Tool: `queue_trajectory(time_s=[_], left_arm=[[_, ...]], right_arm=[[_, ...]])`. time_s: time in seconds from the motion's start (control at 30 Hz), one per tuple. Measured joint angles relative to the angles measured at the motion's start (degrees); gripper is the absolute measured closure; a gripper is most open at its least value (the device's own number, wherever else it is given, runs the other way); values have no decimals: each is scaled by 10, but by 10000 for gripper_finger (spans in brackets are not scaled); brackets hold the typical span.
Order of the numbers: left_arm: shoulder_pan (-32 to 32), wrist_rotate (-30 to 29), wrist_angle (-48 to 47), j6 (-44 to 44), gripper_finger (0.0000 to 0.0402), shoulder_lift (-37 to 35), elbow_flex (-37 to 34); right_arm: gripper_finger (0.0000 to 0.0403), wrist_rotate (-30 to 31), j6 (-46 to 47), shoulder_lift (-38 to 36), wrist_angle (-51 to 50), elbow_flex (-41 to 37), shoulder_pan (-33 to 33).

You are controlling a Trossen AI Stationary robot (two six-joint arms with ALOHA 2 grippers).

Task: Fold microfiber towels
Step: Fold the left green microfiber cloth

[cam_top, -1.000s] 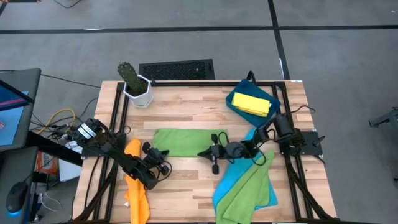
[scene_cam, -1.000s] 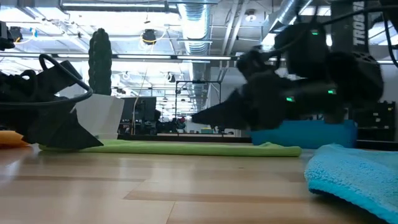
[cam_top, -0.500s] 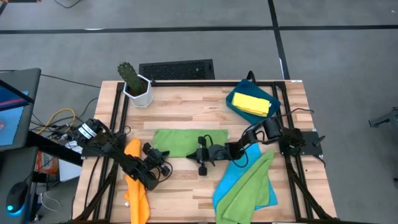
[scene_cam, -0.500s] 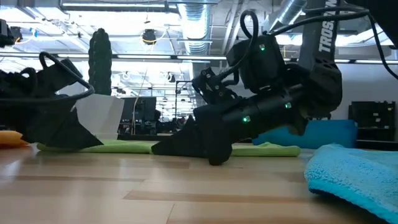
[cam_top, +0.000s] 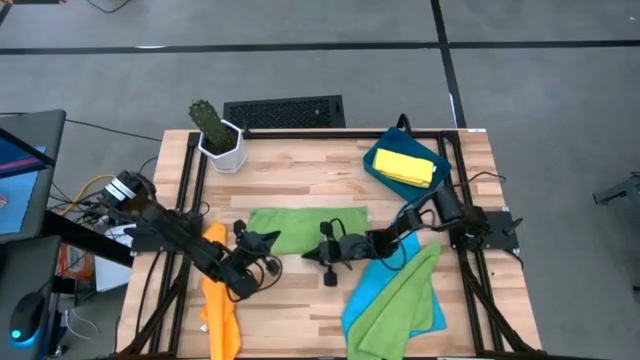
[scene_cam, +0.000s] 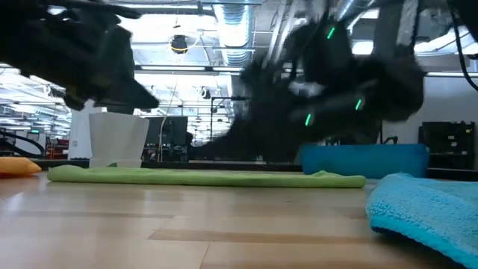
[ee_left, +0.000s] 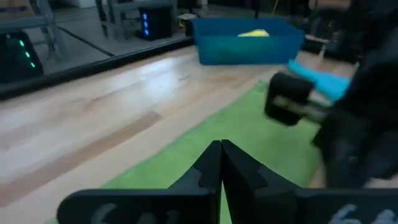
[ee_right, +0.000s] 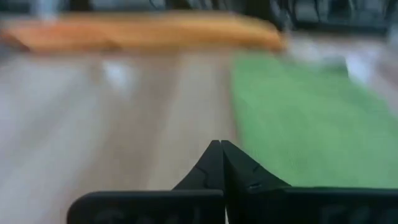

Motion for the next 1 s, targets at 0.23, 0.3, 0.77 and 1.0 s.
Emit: queue_trajectory(time_s=[0.23, 0.3, 0.77, 1.0], left_arm=[[46, 70, 256, 114, 401, 122, 0], [62, 119, 347, 169, 401, 157, 0], [116, 210, 474, 232, 401, 255, 19], [116, 227, 436, 209, 402, 273, 23]], right_arm=[[385, 39, 28, -90, 55, -134, 6], [387, 57, 50, -102, 88, -187, 7], [387, 101, 117, 10, 241, -288, 19], [385, 105, 114, 32, 286, -298, 19]])
